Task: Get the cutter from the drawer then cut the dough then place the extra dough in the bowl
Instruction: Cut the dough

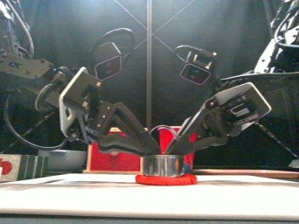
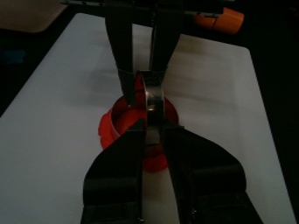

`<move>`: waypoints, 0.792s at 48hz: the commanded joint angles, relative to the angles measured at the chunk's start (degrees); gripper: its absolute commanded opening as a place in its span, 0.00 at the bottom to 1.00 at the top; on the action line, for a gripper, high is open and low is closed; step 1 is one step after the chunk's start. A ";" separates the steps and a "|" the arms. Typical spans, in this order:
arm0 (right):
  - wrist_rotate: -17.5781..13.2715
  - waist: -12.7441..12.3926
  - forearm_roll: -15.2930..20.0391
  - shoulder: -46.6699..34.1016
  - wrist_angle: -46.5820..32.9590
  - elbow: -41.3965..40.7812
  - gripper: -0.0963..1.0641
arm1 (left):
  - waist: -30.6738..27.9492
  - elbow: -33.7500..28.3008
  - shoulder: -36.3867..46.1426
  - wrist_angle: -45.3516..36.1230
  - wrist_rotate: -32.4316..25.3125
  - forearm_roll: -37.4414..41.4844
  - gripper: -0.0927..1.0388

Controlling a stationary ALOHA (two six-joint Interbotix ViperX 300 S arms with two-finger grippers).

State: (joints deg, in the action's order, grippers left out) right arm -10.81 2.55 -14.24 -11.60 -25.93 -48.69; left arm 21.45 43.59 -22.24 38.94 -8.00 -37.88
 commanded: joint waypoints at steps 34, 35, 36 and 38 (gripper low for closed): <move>-0.26 3.52 0.44 6.15 12.48 4.75 0.53 | -6.77 0.70 10.28 -3.25 -13.89 2.55 0.79; -0.26 3.52 0.44 6.06 12.74 4.92 0.54 | -6.86 0.70 10.55 -3.25 -14.06 2.55 0.81; -0.26 3.60 0.35 6.15 12.83 5.01 0.54 | -6.86 0.70 10.81 -3.25 -14.15 2.55 0.82; -0.26 3.60 0.44 6.15 13.10 5.36 0.55 | -6.94 0.70 11.25 -3.16 -14.15 2.55 0.86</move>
State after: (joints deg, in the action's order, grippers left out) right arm -11.16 5.63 -13.80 -7.12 -13.18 -44.56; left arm 14.85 45.00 -13.27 35.33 -21.97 -35.51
